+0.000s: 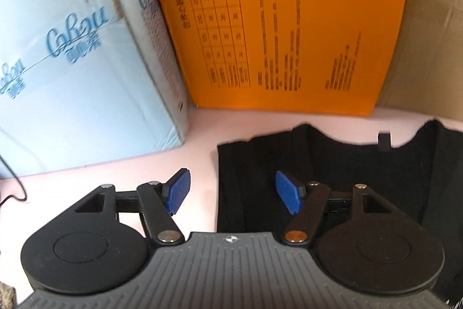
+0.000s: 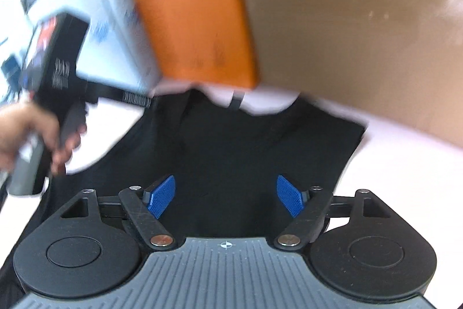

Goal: Fold clothes
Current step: 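Release the shoulder straps and lift both grippers over the flat shirt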

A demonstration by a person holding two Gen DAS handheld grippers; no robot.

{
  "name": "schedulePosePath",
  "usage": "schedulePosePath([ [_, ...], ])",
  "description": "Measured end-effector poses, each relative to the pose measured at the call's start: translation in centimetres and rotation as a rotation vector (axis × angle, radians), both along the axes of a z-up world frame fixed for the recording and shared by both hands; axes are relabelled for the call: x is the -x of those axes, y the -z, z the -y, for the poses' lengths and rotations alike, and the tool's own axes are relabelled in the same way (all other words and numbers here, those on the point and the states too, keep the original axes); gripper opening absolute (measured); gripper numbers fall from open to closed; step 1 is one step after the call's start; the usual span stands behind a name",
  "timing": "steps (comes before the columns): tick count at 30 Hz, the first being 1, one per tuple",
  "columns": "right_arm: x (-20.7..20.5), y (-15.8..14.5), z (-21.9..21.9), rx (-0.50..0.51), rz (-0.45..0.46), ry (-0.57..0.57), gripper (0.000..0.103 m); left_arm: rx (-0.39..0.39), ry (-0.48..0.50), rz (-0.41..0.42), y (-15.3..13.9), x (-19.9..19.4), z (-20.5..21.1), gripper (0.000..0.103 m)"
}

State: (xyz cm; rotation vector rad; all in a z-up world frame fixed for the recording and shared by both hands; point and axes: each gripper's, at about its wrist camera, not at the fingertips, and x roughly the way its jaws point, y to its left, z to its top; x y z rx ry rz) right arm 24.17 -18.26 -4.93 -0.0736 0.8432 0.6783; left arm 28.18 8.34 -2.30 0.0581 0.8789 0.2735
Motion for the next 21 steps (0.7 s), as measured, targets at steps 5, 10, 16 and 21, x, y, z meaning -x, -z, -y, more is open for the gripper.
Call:
schedulePosePath([
  [5,1.8,-0.9,0.3,0.061,0.06,0.129,0.077,-0.008,0.002,-0.005,-1.3,2.2,-0.4,0.071],
  [10,6.4,-1.2,0.6,-0.07,0.004,-0.052,0.086,0.022,0.004,-0.031,-2.0,5.0,-1.2,0.073],
  [16,10.1,-1.5,5.1,-0.054,0.048,0.135,0.086,0.075,0.04,0.005,-2.3,12.2,-4.6,0.079],
  [21,14.9,-1.3,7.1,-0.112,-0.036,0.011,0.09,0.212,0.244,0.121,-1.9,21.3,-6.7,0.081],
])
